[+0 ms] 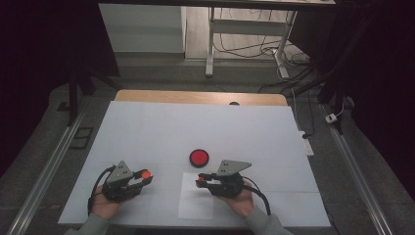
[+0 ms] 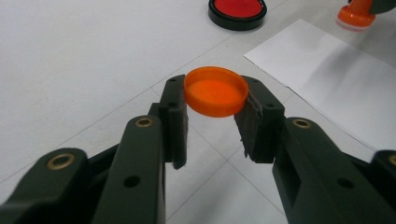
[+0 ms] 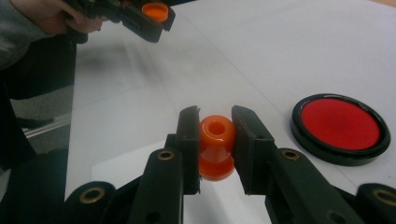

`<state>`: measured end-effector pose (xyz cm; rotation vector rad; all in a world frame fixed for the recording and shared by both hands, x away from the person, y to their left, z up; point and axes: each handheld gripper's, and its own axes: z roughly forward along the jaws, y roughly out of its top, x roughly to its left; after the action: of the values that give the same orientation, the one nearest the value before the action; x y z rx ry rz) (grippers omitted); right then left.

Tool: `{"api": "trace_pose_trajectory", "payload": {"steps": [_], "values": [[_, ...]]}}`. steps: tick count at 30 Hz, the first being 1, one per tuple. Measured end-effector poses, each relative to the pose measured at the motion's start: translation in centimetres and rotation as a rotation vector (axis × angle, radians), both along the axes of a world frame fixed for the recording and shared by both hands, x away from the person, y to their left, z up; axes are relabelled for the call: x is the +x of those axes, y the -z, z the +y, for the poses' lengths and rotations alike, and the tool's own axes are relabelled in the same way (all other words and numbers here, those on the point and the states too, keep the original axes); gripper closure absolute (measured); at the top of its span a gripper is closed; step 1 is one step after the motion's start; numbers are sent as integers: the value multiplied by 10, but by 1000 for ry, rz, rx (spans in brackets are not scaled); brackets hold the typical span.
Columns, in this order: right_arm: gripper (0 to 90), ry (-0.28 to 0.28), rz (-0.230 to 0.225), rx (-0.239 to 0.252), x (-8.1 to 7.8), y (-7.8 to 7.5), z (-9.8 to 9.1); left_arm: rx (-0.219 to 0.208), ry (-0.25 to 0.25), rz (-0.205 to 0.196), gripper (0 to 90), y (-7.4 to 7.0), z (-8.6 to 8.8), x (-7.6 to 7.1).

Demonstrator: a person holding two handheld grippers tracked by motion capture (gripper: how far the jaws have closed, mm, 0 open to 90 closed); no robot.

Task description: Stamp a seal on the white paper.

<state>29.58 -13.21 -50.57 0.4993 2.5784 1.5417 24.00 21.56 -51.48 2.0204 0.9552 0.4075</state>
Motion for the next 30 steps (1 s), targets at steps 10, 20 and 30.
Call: {"api": "trace_pose_trajectory", "payload": {"steps": [10,20,30], "values": [[723,-14,2,-44,-1,6,5,3,2,1,645,0,0,0],[722,-25,7,-74,-2,12,9,6,3,0,645,0,0,0],[723,-27,12,-91,-1,17,12,8,4,1,645,1,-1,0]]}}
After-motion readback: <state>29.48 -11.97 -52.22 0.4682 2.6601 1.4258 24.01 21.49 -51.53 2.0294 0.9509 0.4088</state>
